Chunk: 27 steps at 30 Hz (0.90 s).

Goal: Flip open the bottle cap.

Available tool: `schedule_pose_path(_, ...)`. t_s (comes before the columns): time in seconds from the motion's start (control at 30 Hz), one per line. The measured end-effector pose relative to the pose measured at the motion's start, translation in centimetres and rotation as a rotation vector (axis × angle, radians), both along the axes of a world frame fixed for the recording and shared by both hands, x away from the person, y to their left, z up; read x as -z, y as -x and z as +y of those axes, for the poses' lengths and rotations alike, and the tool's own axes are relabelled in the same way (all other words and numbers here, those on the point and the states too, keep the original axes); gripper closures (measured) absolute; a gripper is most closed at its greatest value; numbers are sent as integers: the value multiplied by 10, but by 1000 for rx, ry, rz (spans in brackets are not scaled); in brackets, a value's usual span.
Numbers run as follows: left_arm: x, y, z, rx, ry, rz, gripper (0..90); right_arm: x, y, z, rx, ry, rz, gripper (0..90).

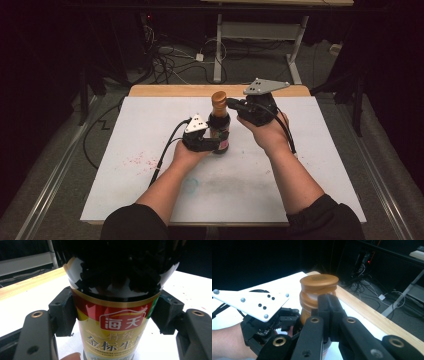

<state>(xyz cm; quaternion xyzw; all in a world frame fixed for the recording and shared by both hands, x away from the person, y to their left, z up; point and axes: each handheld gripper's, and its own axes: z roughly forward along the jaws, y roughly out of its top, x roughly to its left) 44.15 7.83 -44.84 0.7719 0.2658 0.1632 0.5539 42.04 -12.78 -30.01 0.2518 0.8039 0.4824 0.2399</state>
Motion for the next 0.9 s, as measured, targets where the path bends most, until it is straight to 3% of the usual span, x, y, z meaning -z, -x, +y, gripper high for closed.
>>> schedule_pose_path(0.9,-1,1,0,-4,-3,3,288,-4,1,4,15,9,-11,900)
